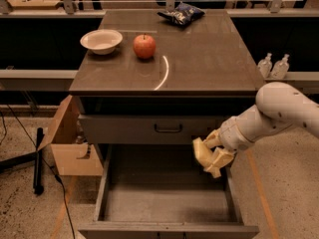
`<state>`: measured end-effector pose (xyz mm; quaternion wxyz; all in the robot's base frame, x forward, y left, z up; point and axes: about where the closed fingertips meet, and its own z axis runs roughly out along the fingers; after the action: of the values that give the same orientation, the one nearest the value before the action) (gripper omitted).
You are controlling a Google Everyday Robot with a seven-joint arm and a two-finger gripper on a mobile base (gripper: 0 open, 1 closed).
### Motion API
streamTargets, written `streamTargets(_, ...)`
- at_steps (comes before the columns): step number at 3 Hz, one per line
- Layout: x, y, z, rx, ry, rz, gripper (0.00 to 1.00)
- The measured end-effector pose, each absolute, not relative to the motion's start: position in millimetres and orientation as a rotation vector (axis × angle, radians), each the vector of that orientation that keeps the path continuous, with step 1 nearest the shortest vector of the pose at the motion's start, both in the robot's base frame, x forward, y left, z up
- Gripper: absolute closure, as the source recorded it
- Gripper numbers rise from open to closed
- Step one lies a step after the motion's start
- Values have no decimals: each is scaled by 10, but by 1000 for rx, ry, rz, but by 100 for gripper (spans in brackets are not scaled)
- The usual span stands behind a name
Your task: Place sponge into middle drawer
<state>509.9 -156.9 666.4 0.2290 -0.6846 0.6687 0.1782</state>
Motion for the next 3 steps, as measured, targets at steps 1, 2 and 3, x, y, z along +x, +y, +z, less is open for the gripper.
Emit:
streamTargets(1,5129,-1482,6340,-1873,1840,402,100)
streamTargets(2,5047,-1450,5851,-1802,1956,398,100)
streamTargets(3,4960,-1453,5414,-1635,2080,475,100)
